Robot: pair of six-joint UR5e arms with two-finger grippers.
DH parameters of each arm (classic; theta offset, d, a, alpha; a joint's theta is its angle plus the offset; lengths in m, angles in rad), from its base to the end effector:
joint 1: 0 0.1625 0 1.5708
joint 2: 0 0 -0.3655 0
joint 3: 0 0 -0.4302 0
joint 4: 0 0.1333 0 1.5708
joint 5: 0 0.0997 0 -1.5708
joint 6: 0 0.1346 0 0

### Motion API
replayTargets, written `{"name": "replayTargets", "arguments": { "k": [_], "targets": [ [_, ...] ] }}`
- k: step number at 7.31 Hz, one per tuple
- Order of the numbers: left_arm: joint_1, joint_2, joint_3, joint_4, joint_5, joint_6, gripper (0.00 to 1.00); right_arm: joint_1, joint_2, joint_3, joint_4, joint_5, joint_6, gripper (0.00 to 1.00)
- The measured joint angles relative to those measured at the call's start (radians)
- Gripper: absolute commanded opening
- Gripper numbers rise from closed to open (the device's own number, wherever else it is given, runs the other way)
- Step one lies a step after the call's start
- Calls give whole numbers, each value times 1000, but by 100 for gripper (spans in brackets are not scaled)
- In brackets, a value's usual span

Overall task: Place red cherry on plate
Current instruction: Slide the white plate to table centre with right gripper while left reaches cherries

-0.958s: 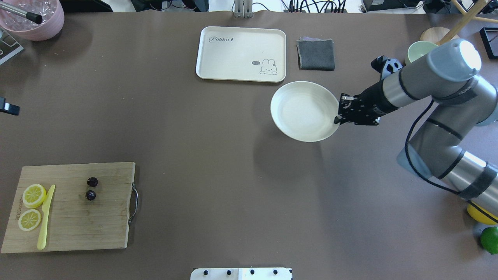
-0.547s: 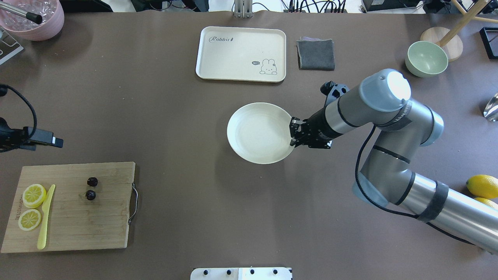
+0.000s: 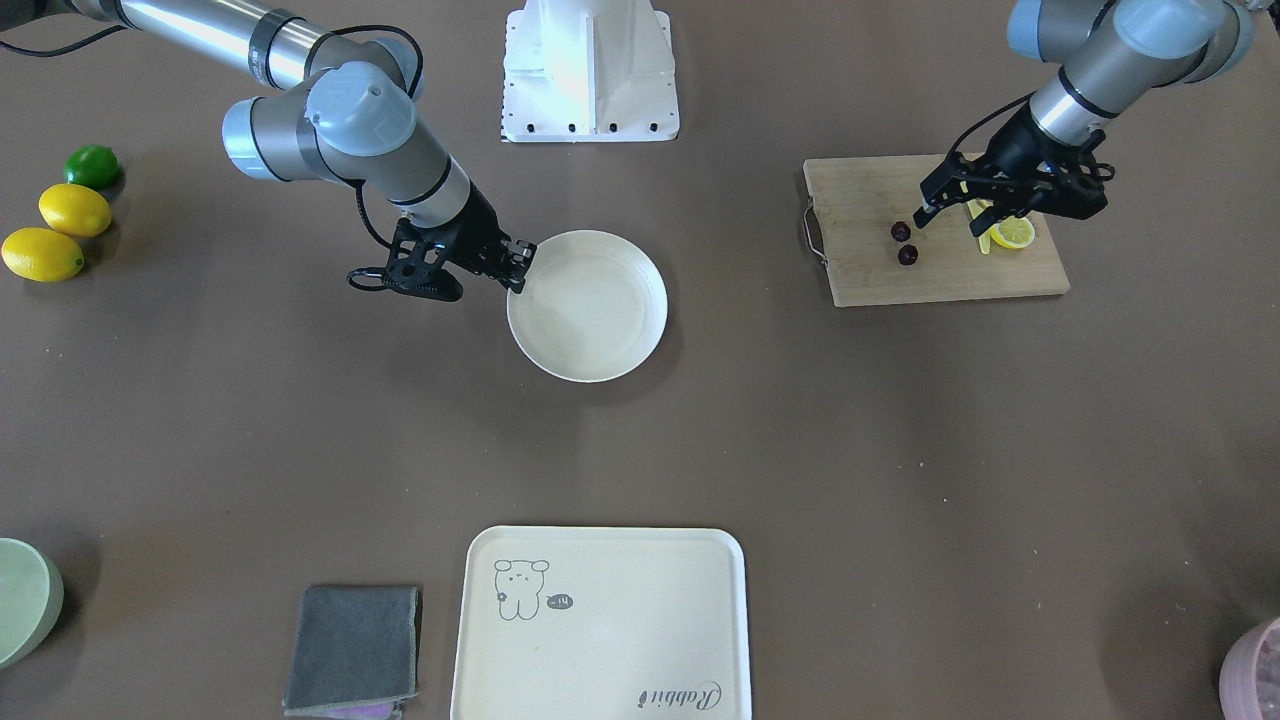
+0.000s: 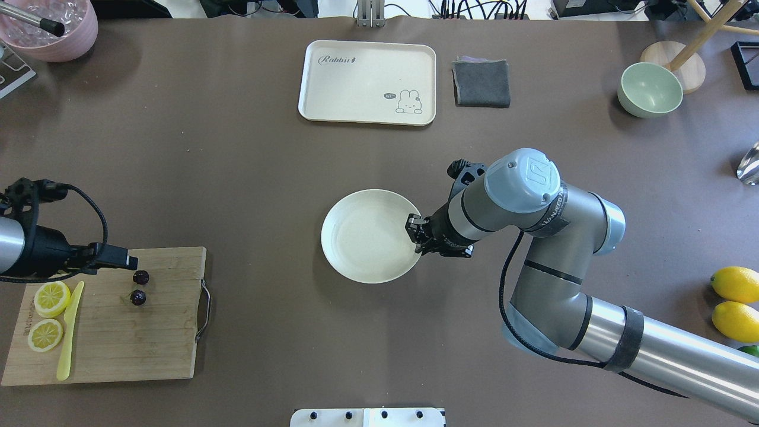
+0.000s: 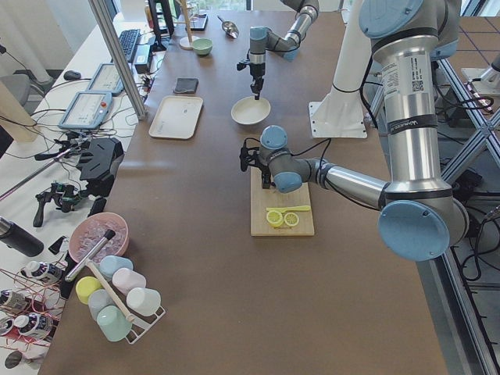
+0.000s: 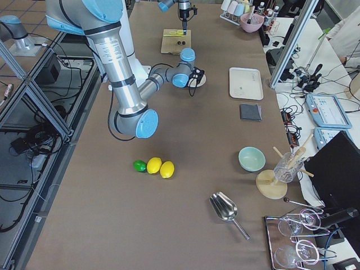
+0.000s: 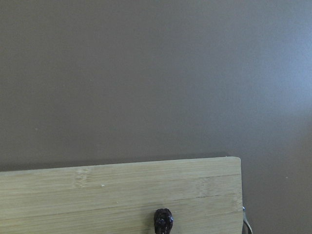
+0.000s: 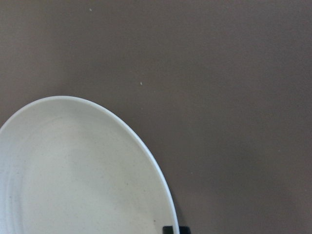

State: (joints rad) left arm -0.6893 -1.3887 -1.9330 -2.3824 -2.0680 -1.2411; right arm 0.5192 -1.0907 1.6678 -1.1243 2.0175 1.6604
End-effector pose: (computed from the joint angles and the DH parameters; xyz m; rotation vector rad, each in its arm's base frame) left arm 0.3501 -0.3781 0.4262 0.0756 1.0666 -0.0783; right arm -0.5573 -0.4051 0.2300 -0.1834 -1.0720 0.3195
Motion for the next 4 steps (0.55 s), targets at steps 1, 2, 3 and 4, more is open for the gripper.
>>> {"name": "replayTargets", "arguments": {
  "k": [1, 2, 3, 4],
  "targets": [
    [36, -2, 5, -4, 36, -13, 81, -4, -2, -1, -2, -17, -3, 100],
    [55, -7, 16, -5, 53, -17, 78, -7, -5, 1, -3, -45, -5, 100],
    [63, -17, 33, -6, 60, -16, 74, -9, -6, 3, -4, -60, -6, 100],
    [68, -30, 51, -5, 68, -14, 71, -8, -8, 4, -5, -66, -6, 100]
  ]
}}
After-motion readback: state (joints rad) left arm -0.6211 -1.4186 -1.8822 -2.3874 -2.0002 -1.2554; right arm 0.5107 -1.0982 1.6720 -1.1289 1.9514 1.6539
